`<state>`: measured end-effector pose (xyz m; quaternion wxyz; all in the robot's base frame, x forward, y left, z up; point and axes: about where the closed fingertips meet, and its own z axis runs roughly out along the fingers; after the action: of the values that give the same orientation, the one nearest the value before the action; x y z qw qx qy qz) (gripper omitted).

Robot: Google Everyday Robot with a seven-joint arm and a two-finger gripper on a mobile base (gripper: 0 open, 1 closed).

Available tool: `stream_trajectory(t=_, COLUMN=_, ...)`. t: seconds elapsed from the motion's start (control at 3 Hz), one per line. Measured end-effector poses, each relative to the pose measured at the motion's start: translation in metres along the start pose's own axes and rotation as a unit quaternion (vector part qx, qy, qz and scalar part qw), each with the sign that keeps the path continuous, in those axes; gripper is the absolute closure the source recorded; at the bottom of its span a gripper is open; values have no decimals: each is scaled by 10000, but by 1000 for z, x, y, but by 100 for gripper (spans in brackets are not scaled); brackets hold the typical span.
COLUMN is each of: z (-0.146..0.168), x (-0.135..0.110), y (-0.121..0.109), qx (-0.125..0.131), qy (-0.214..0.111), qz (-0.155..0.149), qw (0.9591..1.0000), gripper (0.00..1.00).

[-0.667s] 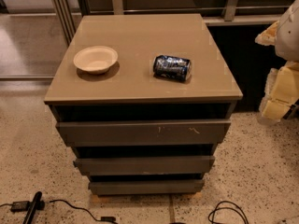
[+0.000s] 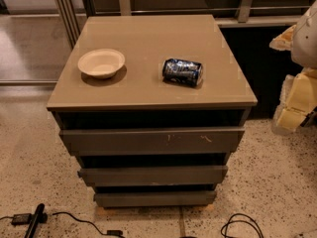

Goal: Open top drawer

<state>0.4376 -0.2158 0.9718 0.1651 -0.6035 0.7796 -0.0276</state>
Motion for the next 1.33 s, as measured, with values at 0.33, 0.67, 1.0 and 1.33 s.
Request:
stream_trajectory(t=0.33, z=12, x=4, y=3, qx=-28, qy=-252, qz=111, qw=9996, gripper=0)
stream_trajectory(t=0.67, z=37, x=13, y=12, qx=139, qy=-934, qz=306, qw=9951, gripper=0)
stream_trajectory(t=1.0, z=64, x=25, y=16, qx=377, qy=-1500, qz=654, qw=9858, gripper=0)
stream_trajectory(t=1.33, z=70, x=16, y=9, qx=544, qy=-1796, qz=501, qw=9810, gripper=0)
